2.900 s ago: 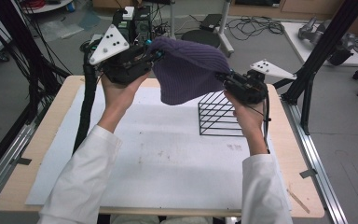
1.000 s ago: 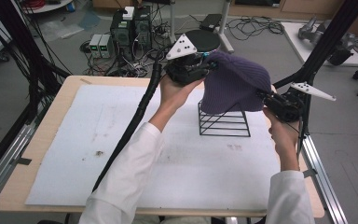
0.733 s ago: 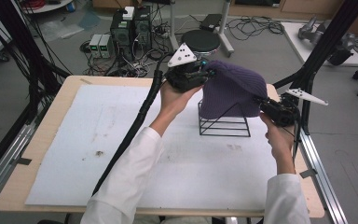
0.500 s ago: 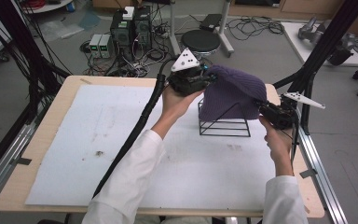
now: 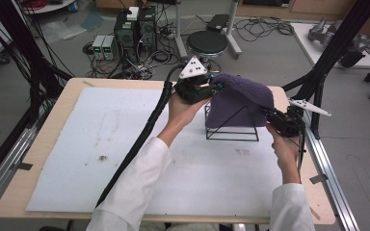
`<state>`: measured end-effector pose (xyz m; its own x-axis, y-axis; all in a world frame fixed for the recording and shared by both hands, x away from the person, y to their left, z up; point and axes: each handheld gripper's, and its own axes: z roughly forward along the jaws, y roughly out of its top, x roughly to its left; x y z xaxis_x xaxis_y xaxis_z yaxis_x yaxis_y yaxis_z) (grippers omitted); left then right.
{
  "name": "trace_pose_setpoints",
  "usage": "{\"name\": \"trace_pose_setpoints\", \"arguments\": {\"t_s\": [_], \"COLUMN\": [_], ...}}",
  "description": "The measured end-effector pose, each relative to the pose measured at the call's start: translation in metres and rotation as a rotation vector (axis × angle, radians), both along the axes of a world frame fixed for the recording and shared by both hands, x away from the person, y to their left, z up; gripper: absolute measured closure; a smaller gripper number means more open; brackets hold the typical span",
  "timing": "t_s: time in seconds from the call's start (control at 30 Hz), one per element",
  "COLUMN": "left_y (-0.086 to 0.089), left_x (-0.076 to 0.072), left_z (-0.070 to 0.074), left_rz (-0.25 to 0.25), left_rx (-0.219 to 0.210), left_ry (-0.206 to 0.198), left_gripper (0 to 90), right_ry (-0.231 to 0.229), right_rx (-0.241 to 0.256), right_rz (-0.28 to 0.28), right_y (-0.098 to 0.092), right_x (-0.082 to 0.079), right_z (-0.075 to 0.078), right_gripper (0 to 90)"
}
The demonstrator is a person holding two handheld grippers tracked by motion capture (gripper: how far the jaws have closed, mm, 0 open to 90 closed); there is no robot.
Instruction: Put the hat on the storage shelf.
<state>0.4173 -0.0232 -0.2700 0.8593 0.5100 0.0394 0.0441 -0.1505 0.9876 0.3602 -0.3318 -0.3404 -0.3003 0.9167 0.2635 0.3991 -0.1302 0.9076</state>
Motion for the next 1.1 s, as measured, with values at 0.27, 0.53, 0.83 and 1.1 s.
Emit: {"name": "trace_pose_setpoints", "arguments": {"t_s": [0.27,0.53,0.83,1.1], "left_y": [-0.001,-0.006,-0.007,-0.007], "left_x": [0.001,0.001,0.0,0.001], "left_z": [-0.015,-0.032,-0.044,-0.051], "left_rz": [0.018,0.026,0.022,0.02], "left_rx": [0.007,0.035,0.044,0.042], "left_ry": [0.026,0.048,0.071,0.093], "left_gripper": [76.6,76.6,76.5,76.4], "right_ry": [0.024,0.063,0.114,0.156], "right_rx": [-0.067,-0.059,-0.091,-0.093], "right_rz": [-0.028,-0.035,-0.062,-0.06], "right_y": [0.005,0.003,0.004,0.004], "right_x": [0.003,0.004,0.009,0.013], "right_z": [-0.008,-0.027,-0.033,-0.038], "right_gripper": [76.7,76.5,76.8,76.6]}}
